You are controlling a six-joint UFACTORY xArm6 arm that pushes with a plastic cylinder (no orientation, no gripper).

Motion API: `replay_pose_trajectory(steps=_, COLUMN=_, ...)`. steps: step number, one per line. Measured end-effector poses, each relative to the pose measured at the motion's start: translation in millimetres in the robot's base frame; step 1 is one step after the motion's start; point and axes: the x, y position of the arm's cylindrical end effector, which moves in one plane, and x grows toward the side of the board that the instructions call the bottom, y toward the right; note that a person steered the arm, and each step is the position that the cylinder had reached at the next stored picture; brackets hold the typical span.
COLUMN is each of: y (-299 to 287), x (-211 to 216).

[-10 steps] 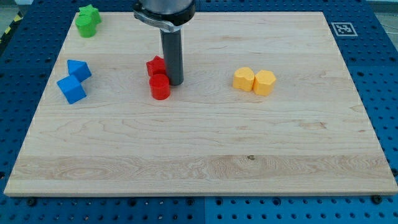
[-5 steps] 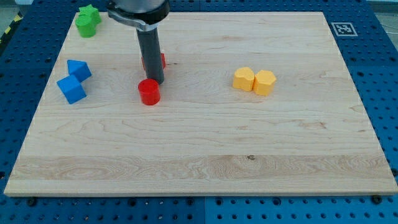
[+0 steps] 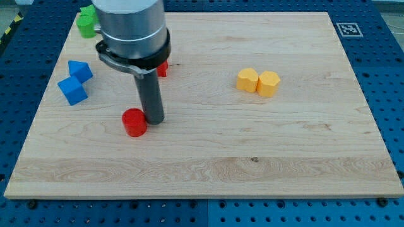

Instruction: Move the red circle towards the bottom left corner to the board

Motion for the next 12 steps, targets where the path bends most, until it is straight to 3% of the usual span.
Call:
replay_pose_trajectory(steps=2, y=-23.1, x=-13.5)
replay_pose_trajectory(steps=5, y=-38.0, x=38.6)
replay_pose_trajectory(steps=9, y=-34.7, x=67.3)
replay_pose_trajectory(steps=12, y=-79.2, x=71.6)
